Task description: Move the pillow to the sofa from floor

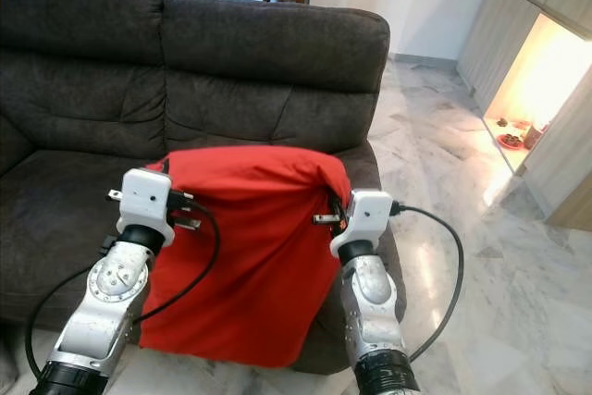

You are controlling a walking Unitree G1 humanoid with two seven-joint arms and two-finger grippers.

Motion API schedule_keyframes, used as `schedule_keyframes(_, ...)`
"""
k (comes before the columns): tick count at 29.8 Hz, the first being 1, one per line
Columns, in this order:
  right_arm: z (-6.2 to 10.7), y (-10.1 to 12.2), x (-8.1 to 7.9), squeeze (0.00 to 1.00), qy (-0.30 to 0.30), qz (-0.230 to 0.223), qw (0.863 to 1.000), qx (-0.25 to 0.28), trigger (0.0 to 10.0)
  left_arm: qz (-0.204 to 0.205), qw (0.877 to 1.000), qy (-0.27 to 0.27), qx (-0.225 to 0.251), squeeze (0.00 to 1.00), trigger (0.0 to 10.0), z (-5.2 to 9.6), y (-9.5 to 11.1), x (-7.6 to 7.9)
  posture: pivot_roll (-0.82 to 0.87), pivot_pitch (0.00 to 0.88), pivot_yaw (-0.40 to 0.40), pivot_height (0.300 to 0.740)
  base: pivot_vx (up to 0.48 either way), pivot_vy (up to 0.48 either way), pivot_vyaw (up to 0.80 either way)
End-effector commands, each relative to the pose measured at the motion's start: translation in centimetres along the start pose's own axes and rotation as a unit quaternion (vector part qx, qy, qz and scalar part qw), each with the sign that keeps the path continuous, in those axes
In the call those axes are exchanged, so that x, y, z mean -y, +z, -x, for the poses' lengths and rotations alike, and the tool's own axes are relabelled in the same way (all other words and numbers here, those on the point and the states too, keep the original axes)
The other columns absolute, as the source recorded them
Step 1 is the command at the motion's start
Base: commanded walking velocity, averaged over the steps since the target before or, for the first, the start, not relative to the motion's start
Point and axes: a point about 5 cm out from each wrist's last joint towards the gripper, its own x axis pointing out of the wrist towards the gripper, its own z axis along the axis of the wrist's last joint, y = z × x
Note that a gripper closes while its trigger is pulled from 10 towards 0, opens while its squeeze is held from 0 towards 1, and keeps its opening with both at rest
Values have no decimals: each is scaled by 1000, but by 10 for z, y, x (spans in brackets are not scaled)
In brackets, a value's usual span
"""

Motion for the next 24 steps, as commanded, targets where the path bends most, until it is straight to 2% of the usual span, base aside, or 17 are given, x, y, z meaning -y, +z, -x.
schedule_keyframes(1,-12,40,7,0,-19,-9,996,90,10000,-4,997,33,63,0,10000,-8,30,-15,194,0,-64,740,0,0,0)
schedule_keyframes(7,-12,49,3,0,-10,-15,994,107,10000,-5,997,32,72,0,10000,-7,37,-15,193,0,-66,740,0,0,0)
schedule_keyframes(15,-5,30,-3,0,5,-6,998,67,10000,-7,998,31,50,0,10000,-1,26,-12,193,0,-70,740,0,0,0)
schedule_keyframes(24,-6,31,-13,0,25,-10,997,67,10000,-8,998,33,51,0,10000,-1,27,-14,192,0,-70,740,346,0,0)
